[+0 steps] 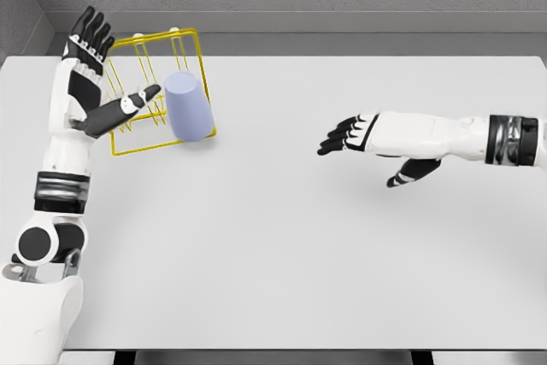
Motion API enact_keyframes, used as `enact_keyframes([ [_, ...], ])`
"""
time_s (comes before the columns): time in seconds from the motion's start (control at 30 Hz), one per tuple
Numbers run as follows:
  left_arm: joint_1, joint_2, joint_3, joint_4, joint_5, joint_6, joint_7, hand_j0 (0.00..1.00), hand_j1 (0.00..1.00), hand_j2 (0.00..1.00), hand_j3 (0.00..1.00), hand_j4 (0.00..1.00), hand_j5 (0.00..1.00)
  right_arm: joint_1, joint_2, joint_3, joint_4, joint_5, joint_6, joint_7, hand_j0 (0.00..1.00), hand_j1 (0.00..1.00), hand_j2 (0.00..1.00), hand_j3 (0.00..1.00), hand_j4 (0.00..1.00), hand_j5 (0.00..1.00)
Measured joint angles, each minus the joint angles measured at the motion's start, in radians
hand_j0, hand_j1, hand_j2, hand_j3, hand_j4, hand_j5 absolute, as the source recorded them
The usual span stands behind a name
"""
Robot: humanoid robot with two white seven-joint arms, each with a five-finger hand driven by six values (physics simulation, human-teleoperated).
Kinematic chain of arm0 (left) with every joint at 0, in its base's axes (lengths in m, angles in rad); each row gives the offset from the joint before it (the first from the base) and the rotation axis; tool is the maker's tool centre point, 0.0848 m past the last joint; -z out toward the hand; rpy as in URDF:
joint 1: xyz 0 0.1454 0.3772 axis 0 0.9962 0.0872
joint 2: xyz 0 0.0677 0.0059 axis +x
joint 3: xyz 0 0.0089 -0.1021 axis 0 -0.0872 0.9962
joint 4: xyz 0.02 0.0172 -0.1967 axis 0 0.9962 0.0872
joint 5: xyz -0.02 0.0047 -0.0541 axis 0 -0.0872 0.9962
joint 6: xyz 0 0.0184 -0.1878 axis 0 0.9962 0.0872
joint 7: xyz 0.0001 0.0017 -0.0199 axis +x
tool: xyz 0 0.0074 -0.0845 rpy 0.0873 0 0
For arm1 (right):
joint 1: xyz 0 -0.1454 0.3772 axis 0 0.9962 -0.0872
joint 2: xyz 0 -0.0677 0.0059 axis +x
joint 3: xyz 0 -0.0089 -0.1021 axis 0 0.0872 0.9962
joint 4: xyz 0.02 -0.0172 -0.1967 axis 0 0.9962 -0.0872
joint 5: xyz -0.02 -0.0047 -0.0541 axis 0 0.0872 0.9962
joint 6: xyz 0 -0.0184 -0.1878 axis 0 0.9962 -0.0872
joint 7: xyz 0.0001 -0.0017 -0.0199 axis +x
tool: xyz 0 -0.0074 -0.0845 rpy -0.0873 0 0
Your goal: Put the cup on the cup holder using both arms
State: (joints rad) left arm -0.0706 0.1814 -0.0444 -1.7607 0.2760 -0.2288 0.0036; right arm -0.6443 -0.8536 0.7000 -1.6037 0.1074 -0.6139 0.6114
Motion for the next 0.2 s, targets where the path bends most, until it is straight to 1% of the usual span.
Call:
enact_keyframes([
  [0.07,0.032,0.0,0.0,-0.001,0.0,-0.059,-0.002,1.0,1.0,1.0,1.0,1.0,1.0,0.011,-0.002,0.0,-0.005,-0.001,0.0,0.0,1.0,1.0,1.0,1.0,1.0,1.0],
  [0.2,0.084,0.003,0.002,-0.001,0.0,-0.155,-0.004,1.0,1.0,1.0,1.0,1.0,1.0,0.063,-0.018,-0.003,-0.01,-0.007,0.0,0.0,1.0,1.0,1.0,1.0,1.0,1.0],
])
